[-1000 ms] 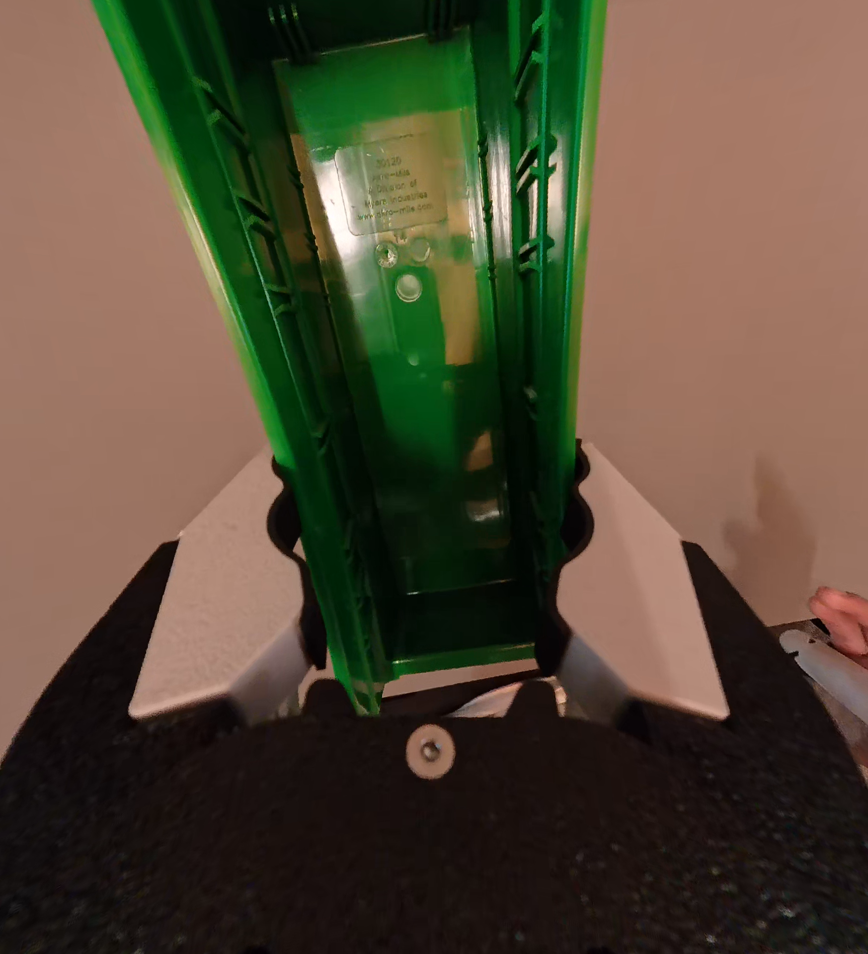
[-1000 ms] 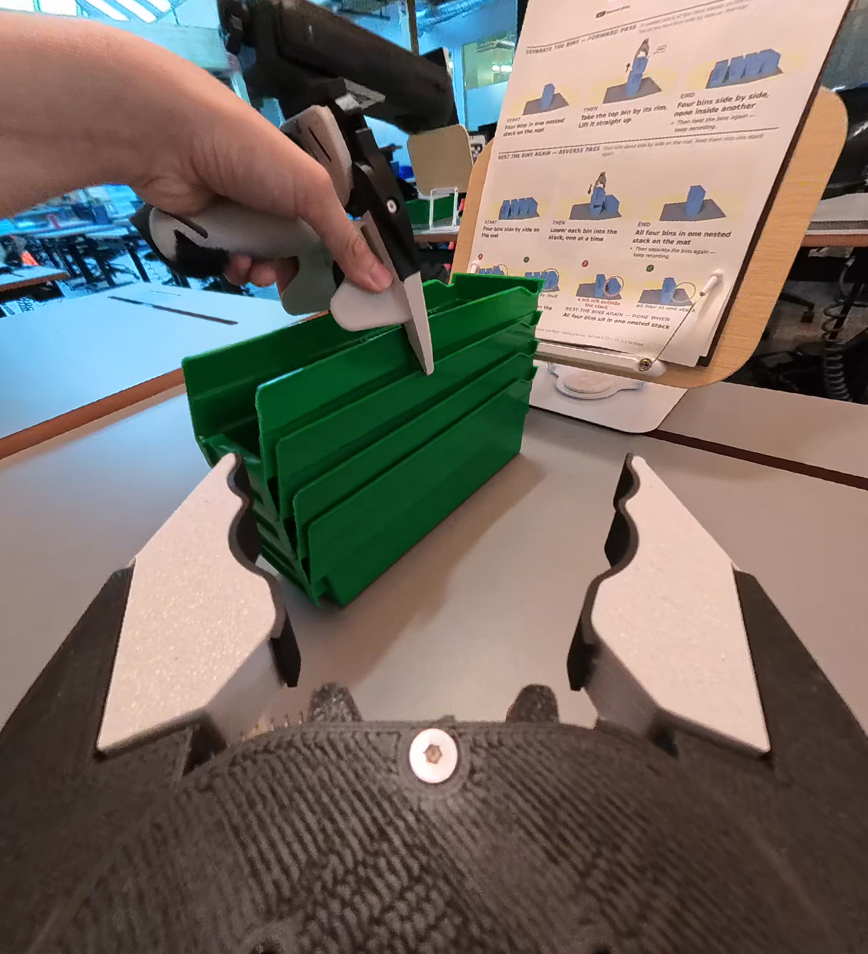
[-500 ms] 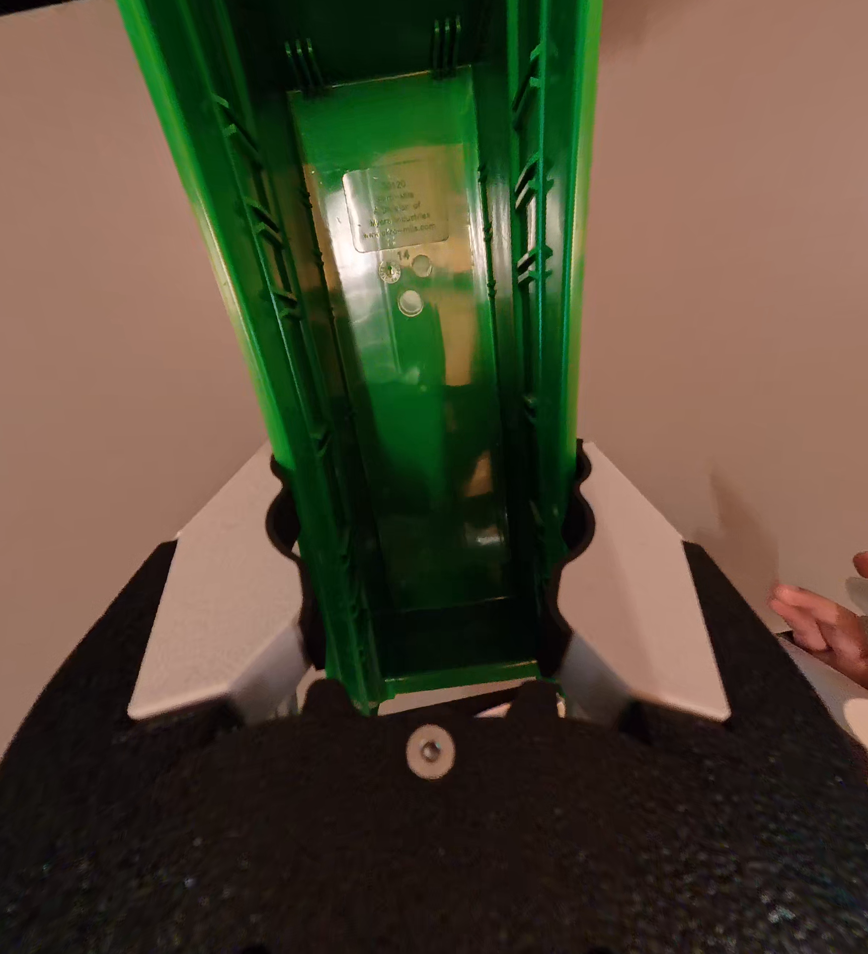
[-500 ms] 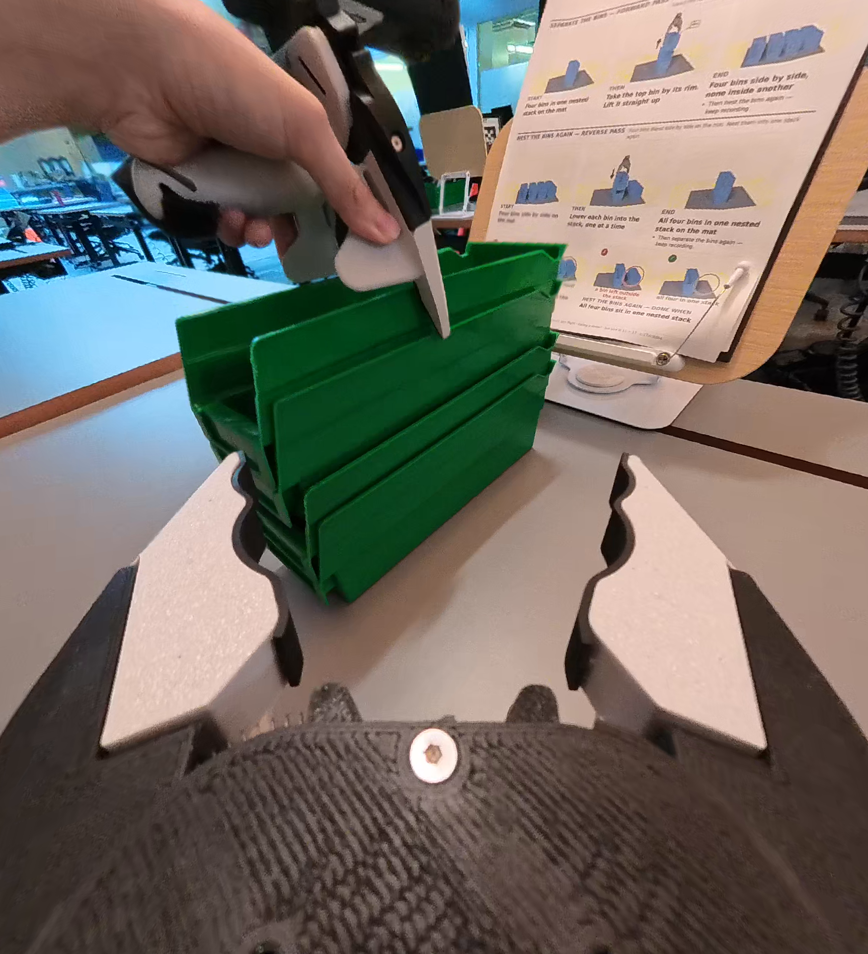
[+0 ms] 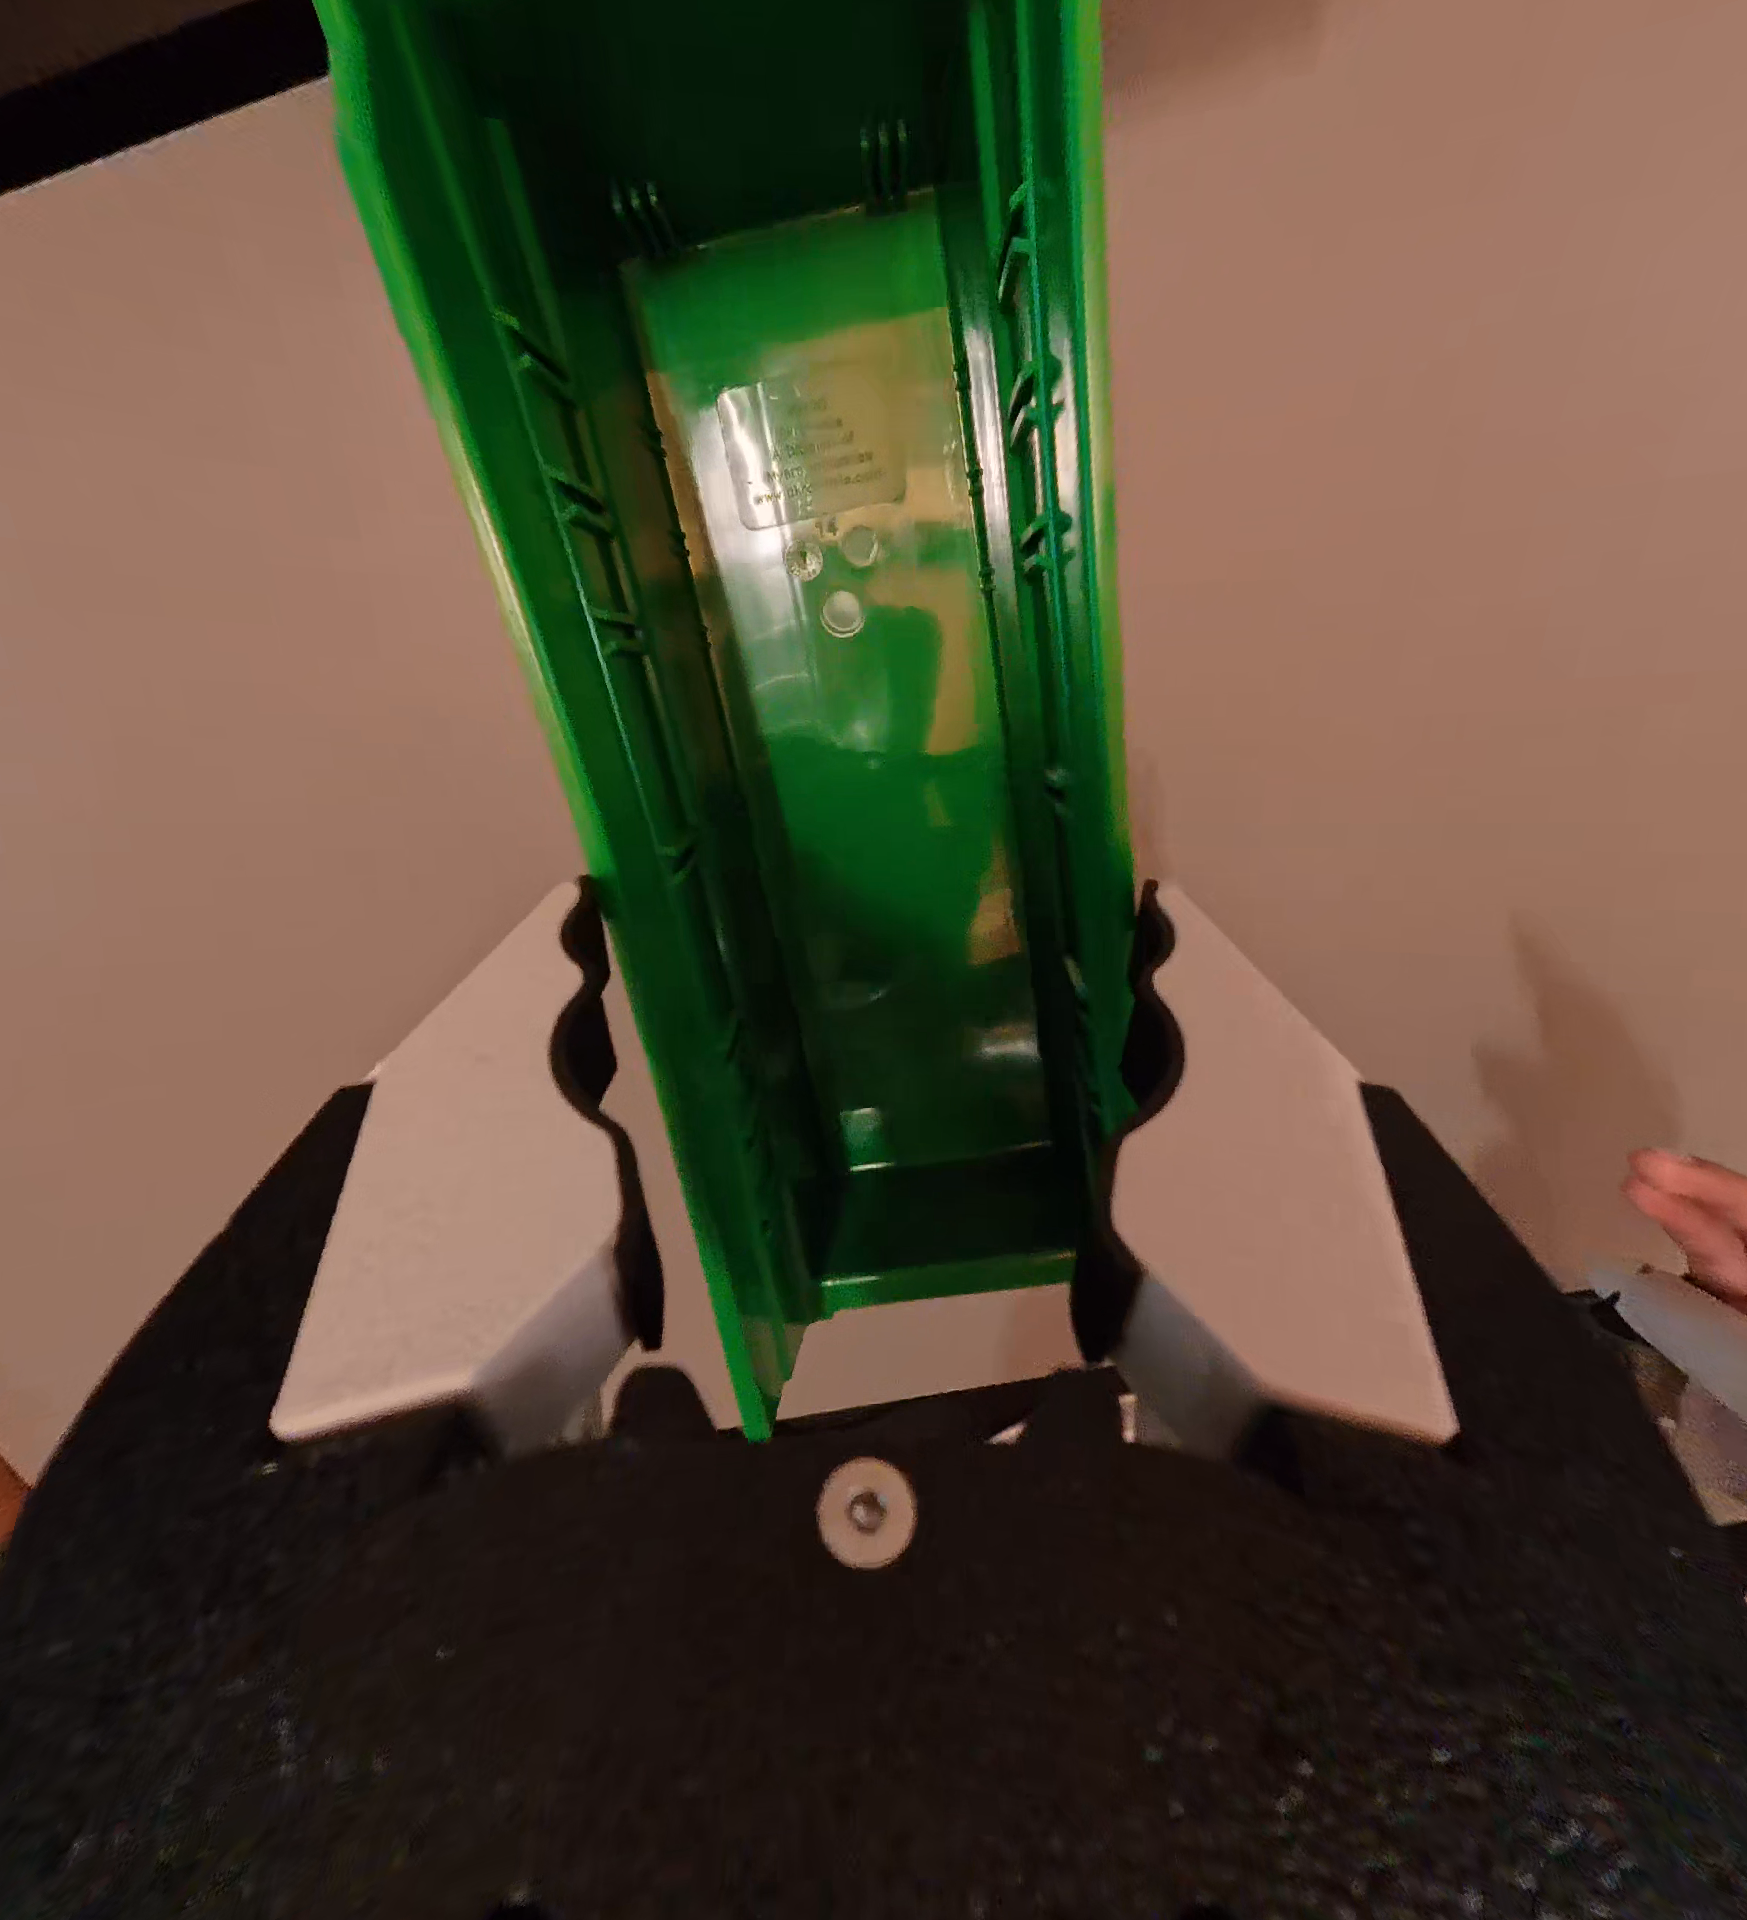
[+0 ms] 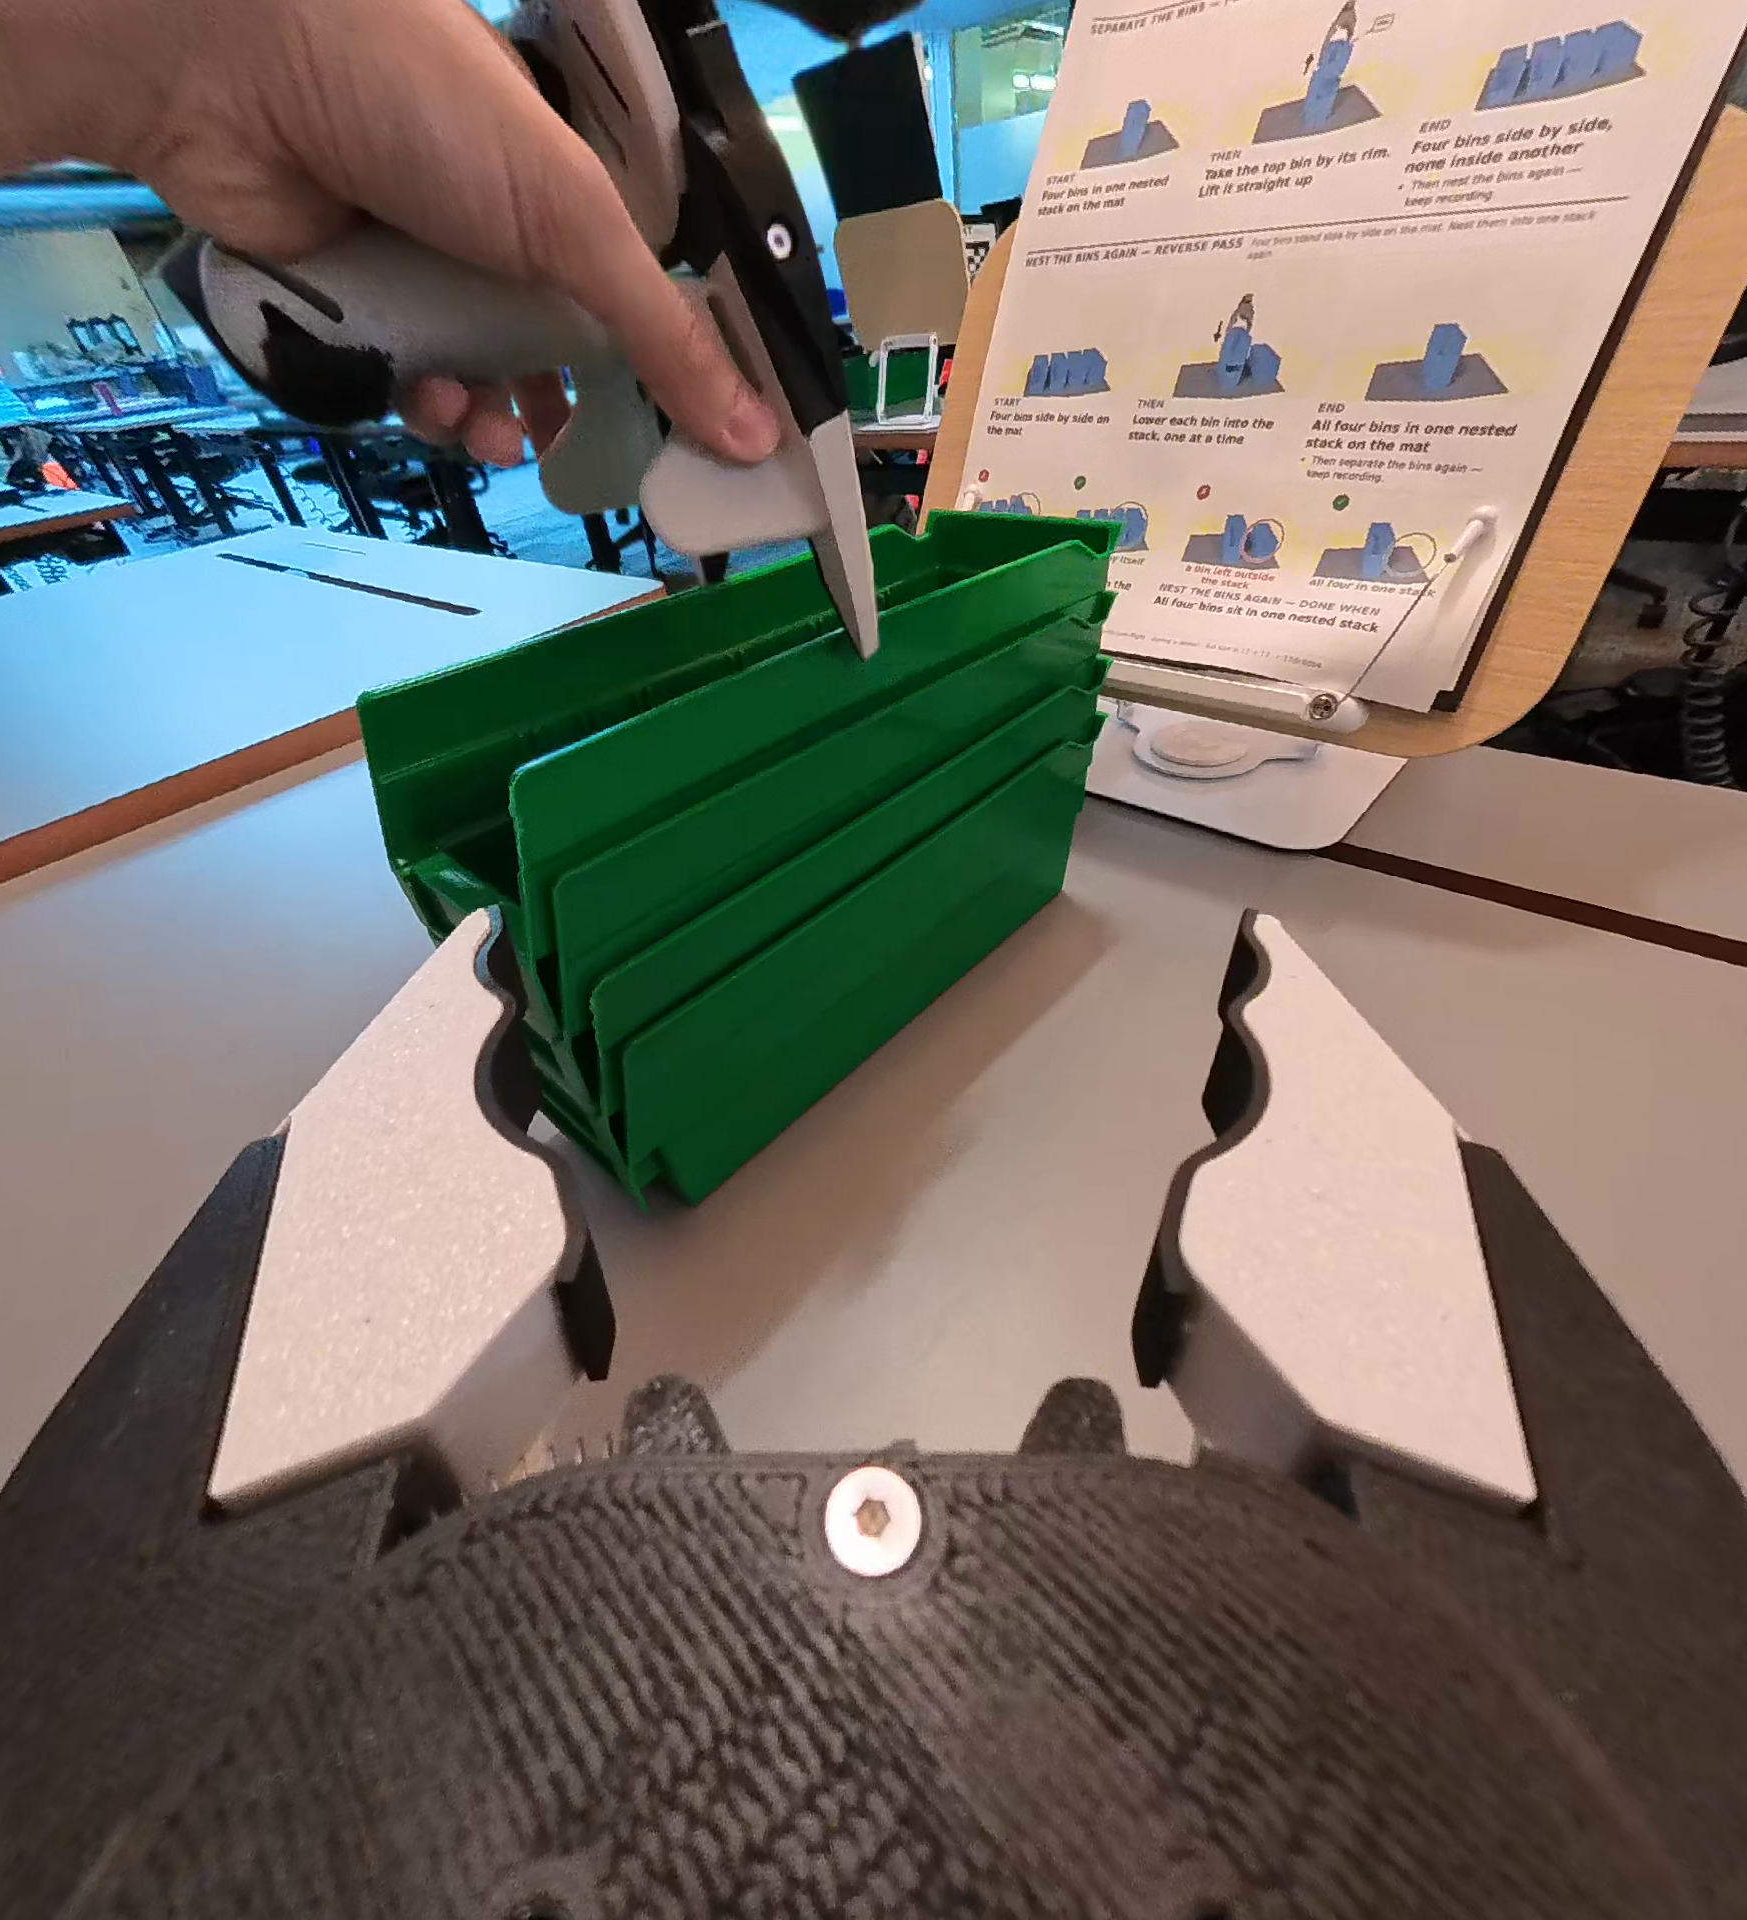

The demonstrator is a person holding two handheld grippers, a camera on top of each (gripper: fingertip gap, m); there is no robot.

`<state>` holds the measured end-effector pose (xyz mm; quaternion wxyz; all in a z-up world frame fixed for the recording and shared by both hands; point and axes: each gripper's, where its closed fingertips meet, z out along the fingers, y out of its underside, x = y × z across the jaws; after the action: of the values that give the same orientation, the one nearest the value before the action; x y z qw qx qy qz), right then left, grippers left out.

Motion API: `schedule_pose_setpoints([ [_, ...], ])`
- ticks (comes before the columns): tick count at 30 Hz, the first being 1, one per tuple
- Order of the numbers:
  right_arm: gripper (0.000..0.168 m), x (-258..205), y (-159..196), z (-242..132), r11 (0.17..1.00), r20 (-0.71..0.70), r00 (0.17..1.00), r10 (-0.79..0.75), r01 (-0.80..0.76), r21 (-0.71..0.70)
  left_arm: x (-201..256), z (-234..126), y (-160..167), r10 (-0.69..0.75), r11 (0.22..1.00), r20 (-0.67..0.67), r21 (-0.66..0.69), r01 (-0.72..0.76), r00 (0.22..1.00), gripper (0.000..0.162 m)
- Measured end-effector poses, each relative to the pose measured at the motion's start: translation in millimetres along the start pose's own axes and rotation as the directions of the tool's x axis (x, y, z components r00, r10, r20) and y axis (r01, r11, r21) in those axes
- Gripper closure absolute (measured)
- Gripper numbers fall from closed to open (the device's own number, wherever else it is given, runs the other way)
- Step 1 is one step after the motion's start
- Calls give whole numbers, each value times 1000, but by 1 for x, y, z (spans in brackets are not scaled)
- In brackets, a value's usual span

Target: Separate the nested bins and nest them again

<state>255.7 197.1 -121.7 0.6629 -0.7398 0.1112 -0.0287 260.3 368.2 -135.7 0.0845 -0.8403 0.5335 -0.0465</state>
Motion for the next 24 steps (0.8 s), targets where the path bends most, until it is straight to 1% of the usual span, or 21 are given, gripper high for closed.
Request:
schedule_pose_setpoints([
  [3, 37, -1, 1, 1, 1000, 5, 1000, 3, -2, -6, 0, 2, 2, -6, 1000, 9, -18, 6, 1000, 58],
  [5, 37, -2, 1, 0, 1000, 6, 1000, -2, 3, -6, -2, 2, -2, 1, 1000, 39, 5, -1, 999, 53],
  [8, 37, -2, -1, 0, 1000, 2, 1000, -8, 8, 1, -2, 5, -4, 9, 1000, 59, 7, -9, 998, 53],
  [11, 37, -2, 1, 1, 1000, 8, 1000, -1, 1, -9, -5, 8, -2, 30, 999, 105, -19, -28, 994, 42],
  [12, 37, -2, 1, 0, 1000, 8, 1000, -1, 1, -8, -8, 7, -3, 40, 999, 125, -18, -38, 991, 40],
  [13, 38, -2, 0, 0, 1000, 7, 1000, -2, 2, -6, -7, 7, -3, 44, 999, 125, -20, -42, 991, 44],
  [14, 38, -1, -1, -1, 1000, 4, 1000, -4, 4, -1, -3, 8, -3, 40, 999, 98, -24, -38, 994, 56],
  [16, 38, -1, -2, -2, 1000, 2, 1000, -4, 4, 4, -1, 9, -3, 27, 999, 84, -26, -25, 996, 54],
  [17, 38, -1, -2, -2, 1000, 3, 1000, -2, 2, 2, -2, 10, -3, 25, 999, 89, -25, -23, 996, 50],
  [19, 38, 0, -1, -2, 1000, 5, 1000, 2, -2, -1, -13, 10, -4, 28, 999, 152, -27, -25, 988, 25],
  [20, 38, 0, -1, -2, 1000, 5, 1000, 2, -2, -1, -18, 10, -5, 29, 999, 179, -29, -24, 983, 18],
  [21, 38, 0, -2, -3, 1000, 4, 1000, 1, -1, 2, -20, 10, -5, 28, 999, 183, -30, -23, 983, 17],
  [23, 38, 1, -3, -3, 1000, 1, 1000, 0, 0, 9, -14, 13, -3, 8, 999, 128, -34, -4, 992, 29],
  [24, 38, 1, -3, -3, 1000, 1, 1000, 2, -2, 9, -12, 15, -2, -3, 999, 105, -39, 7, 994, 30],
])
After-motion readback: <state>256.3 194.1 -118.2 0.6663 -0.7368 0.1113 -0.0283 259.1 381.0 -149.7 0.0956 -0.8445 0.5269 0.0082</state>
